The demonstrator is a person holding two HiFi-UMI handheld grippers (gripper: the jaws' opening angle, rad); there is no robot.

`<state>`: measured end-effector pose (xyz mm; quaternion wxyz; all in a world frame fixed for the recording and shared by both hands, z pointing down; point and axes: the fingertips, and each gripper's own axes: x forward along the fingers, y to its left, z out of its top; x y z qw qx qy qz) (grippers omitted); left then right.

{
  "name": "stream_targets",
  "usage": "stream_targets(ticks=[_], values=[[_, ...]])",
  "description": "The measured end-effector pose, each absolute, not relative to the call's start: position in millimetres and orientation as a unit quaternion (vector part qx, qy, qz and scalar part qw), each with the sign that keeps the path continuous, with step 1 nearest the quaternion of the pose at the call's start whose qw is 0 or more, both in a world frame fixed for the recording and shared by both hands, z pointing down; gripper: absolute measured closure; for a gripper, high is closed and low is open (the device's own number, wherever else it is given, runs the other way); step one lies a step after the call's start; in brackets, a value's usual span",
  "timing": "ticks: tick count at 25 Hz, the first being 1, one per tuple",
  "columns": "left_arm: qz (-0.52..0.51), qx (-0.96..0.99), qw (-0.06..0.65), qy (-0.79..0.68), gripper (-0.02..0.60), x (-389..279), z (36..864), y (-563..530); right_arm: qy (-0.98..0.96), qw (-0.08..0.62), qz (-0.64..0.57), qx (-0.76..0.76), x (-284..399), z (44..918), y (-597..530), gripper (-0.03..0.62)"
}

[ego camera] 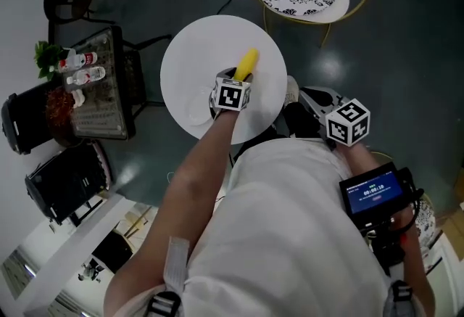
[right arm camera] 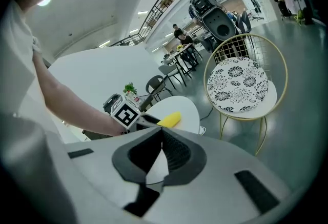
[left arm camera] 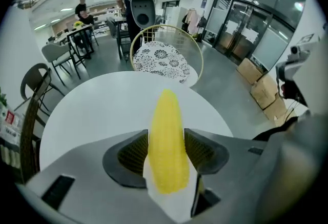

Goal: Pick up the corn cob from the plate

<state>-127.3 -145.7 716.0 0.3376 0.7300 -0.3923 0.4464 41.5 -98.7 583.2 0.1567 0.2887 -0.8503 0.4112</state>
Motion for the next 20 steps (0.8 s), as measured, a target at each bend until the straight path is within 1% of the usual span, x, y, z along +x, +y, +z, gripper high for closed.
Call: stream_targets(ticks=[4,11,15,20], values=[[0.486,0.733,0.301,-0.368,0.354,-132.3,715.7,-146.1,-0.854,0.152,0.408,0.286,36.8,582.9,-103.7,0.585],[0.521,0.729,0.277,-0.347,0.353,-128.5,717.5,-141.4,-0.855,0.152,0.409,0.279,33.9,582.1,-102.3,0.585],[0.524,0.733,0.260,-0.347,0.353,-127.9,712.7,-141.1,-0.859,0.153,0.406,0.271,31.7,584.1,-102.7,0.585],[0.528,0.736,0.239,-0.348,0.350,-109.9,726.0,-160.7,-0.864,0.151,0.409,0.252,47.7,609.7,-125.1,0.585]])
